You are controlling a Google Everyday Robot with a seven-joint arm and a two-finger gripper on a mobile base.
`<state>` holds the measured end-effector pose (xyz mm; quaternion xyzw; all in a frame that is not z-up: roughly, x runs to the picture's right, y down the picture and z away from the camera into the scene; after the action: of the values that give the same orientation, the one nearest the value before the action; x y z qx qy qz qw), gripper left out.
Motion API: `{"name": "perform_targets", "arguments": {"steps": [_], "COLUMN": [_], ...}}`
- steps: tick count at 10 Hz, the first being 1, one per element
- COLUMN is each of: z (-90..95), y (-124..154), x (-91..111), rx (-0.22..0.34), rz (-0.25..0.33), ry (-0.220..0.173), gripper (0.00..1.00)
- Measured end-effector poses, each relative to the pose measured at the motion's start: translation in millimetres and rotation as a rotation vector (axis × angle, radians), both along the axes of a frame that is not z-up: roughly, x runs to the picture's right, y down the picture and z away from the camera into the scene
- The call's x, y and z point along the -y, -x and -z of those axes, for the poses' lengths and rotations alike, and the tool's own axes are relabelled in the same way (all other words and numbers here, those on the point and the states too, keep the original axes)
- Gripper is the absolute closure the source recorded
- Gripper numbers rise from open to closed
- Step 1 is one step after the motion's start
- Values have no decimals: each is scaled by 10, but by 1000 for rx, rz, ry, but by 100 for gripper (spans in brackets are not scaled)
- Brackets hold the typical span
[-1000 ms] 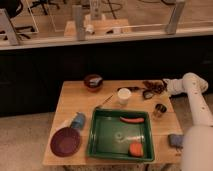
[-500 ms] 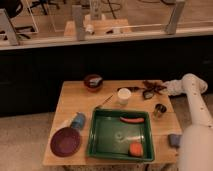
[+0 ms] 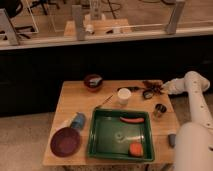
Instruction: Place grapes in purple bowl
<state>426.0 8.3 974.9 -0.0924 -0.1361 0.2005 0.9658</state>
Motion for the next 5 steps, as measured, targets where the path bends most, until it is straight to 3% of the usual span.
{"name": "perform_targets", "arguments": {"steps": [5], "z": [747], "y": [-62], "x": [429], "rx": [98], "rz": [-32], "ry": [-72], "gripper": [100]}}
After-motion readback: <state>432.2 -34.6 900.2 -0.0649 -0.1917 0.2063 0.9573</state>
